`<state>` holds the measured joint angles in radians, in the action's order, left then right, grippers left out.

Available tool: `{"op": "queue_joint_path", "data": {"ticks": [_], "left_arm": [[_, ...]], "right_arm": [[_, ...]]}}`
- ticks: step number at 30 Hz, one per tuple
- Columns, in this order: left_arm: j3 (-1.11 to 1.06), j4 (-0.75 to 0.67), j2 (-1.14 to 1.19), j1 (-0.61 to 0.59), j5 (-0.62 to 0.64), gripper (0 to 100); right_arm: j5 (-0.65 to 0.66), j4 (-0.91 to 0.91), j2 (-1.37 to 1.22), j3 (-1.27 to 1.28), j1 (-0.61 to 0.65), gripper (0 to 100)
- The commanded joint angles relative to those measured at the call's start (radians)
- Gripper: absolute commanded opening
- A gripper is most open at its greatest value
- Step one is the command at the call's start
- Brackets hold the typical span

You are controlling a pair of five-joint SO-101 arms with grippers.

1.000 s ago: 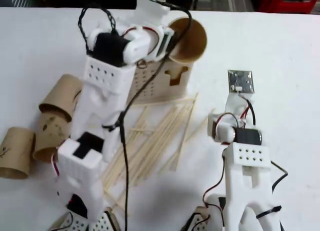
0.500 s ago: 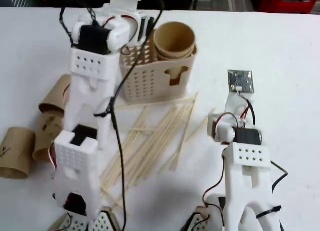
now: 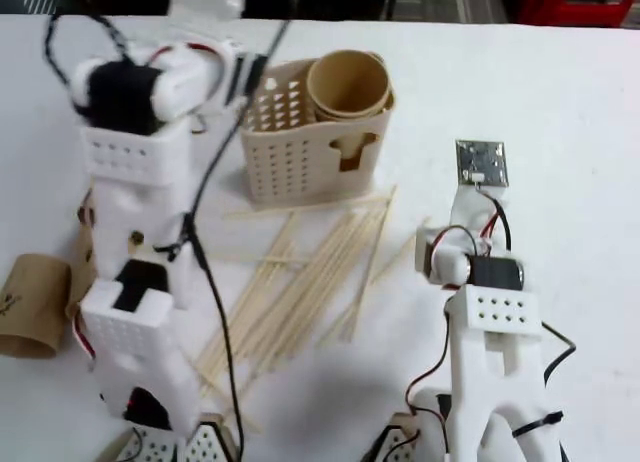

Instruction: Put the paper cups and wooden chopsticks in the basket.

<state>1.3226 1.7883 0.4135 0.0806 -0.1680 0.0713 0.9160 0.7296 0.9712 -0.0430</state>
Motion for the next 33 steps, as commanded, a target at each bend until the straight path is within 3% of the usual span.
{"op": "queue_joint_path", "data": {"ticks": [1,14,26,33], "left_arm": [[-0.075,0.003,-0.108,-0.108,-0.089,19],[-0.761,-0.005,-0.573,-0.317,-0.516,19],[-1.135,-0.078,-0.748,-0.544,-0.979,19],[-1.452,-0.316,-0.834,-0.579,-1.033,19]], "right_arm": [[-0.002,-0.016,0.028,-0.006,-0.005,21.2],[-0.002,-0.016,0.027,-0.006,-0.004,21.2],[-0.002,-0.016,0.027,-0.006,-0.004,21.2],[-0.002,-0.016,0.027,-0.005,-0.004,21.2]]}}
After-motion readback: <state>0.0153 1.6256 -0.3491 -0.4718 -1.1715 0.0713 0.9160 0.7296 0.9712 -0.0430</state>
